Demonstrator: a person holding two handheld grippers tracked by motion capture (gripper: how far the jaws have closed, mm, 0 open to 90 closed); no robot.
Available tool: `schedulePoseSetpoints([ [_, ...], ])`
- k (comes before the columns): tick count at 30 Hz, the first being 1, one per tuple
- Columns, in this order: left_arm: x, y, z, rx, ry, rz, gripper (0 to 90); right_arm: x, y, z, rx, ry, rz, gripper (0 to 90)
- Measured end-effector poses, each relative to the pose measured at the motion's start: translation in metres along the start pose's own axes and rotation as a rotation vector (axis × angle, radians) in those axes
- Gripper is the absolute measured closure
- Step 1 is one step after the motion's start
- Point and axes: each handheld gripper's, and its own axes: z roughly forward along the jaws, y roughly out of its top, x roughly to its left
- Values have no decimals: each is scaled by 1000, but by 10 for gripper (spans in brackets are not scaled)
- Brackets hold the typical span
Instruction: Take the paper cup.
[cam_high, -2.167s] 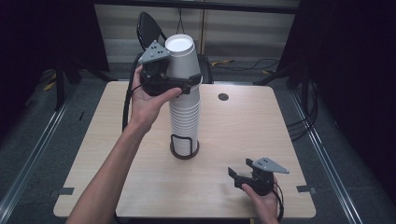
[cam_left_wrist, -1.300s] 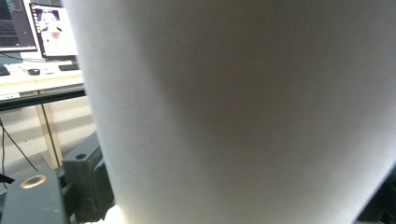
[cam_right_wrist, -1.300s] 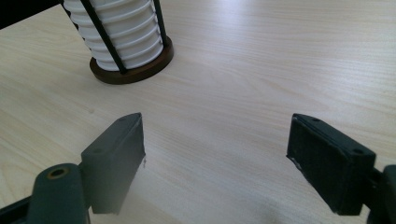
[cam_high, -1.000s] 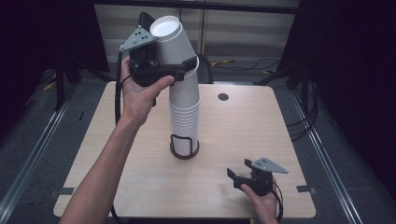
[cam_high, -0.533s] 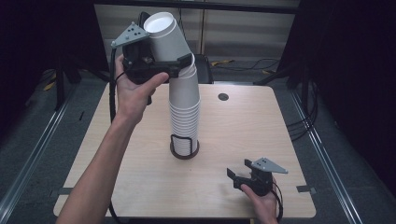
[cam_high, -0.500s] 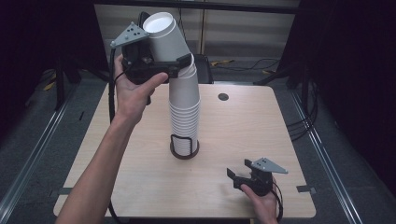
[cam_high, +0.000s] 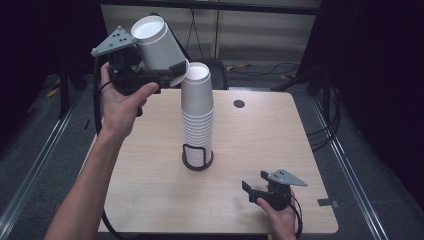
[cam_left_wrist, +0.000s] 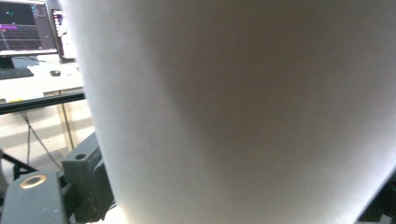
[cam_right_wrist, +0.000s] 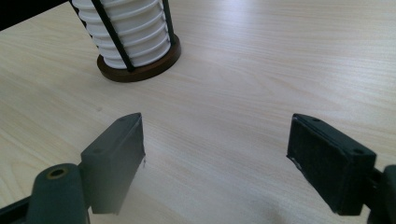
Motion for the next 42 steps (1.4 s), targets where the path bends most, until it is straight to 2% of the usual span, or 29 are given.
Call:
schedulePoseSetpoints([
  [4,9,-7,-11,-1,13,-16,112,1,0,1,0,1,-7,183],
  [7,16,-11,-17,8,12,-10,111,1,0,1,2,2,-6,183],
  [10,20,-15,-20,17,32,-21,111,2,0,1,6,4,-8,183],
  [16,28,-34,-26,56,75,-3,110,3,0,1,7,-1,-13,184],
  [18,29,-41,-27,66,68,-9,110,4,0,2,5,-1,-25,184],
  [22,28,-52,-29,88,80,14,110,7,0,2,-1,-3,-33,186],
  [23,27,-60,-30,87,78,-2,110,8,0,2,-5,-6,-33,186],
  [27,24,-73,-33,116,70,17,109,8,0,3,-6,1,-37,193],
  [32,20,-85,-39,116,65,11,110,9,0,3,-7,10,-33,239],
  [33,17,-92,-42,125,72,17,110,9,0,3,-5,16,-30,253],
  [34,17,-92,-42,125,72,17,109,9,0,3,-5,16,-30,253],
  [37,11,-107,-47,89,82,46,109,10,0,5,-5,34,-32,273],
  [39,9,-111,-48,92,77,48,109,11,-1,5,-7,37,-36,275],
  [40,6,-119,-48,92,49,31,109,11,0,5,-8,30,-39,280],
  [42,4,-122,-48,100,41,28,109,12,0,5,-13,38,-32,288],
])
